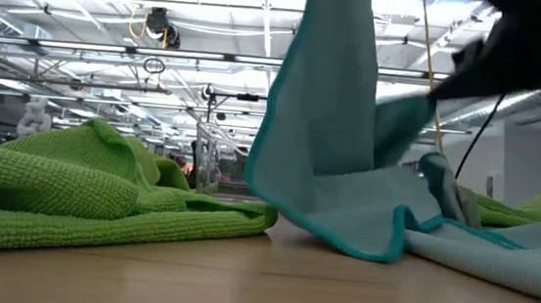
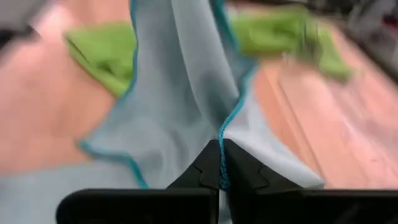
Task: Fold microfiber towels
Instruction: Fold the top right blue microfiber cloth
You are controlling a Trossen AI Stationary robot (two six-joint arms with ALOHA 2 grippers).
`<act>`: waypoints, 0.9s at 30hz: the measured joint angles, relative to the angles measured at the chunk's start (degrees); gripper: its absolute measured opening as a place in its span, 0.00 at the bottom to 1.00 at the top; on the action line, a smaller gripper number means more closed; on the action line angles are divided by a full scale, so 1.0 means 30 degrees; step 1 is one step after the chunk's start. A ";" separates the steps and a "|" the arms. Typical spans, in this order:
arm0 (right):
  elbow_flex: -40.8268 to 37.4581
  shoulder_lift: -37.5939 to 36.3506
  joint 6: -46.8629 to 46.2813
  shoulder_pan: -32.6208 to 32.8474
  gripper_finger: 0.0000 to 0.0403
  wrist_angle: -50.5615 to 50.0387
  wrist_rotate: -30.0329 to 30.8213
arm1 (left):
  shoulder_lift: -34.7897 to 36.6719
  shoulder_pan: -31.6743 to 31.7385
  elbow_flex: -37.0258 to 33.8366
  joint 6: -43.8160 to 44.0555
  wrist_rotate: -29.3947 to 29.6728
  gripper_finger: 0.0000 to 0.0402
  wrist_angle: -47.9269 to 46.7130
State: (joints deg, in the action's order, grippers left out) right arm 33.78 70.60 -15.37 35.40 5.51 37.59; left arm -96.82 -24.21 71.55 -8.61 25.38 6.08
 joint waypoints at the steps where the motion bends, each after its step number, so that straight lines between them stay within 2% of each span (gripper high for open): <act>1: 0.0284 -0.0442 0.0469 0.0203 0.01 0.0066 0.0071 | 0.0113 -0.0217 0.0004 0.0032 0.0028 0.03 0.0246; 7: 0.3027 -0.1946 0.4184 0.2134 0.01 -0.0268 0.2717 | 0.1028 -0.2044 0.0019 -0.0313 0.0453 0.04 0.0439; 11: 0.5763 -0.2018 0.6858 0.3781 0.01 -0.1025 0.5060 | 0.1907 -0.3466 0.0027 -0.1490 0.2410 0.01 0.0026; 18: 0.9823 -0.1004 1.0611 0.6302 0.01 -0.1195 0.9820 | 0.4571 -0.5809 -0.0007 -0.2018 0.6647 0.04 -0.2269; 20: 1.0656 -0.0549 1.2074 0.6632 0.01 -0.0257 1.0515 | 0.5323 -0.6221 -0.0007 -0.2098 0.6988 0.02 -0.2734; 23: 1.1708 0.0380 1.4481 0.6990 0.01 0.1682 1.0523 | 0.6322 -0.6575 -0.0007 -0.2282 0.7064 0.01 -0.2959; 27: 1.3343 0.1866 1.7567 0.7438 0.01 0.2936 1.0954 | 0.7100 -0.6872 -0.0007 -0.3154 0.7071 0.04 -0.2959</act>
State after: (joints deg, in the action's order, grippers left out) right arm 73.81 76.20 37.33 57.72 14.32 70.45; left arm -75.52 -44.83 71.53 -18.07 46.59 -2.79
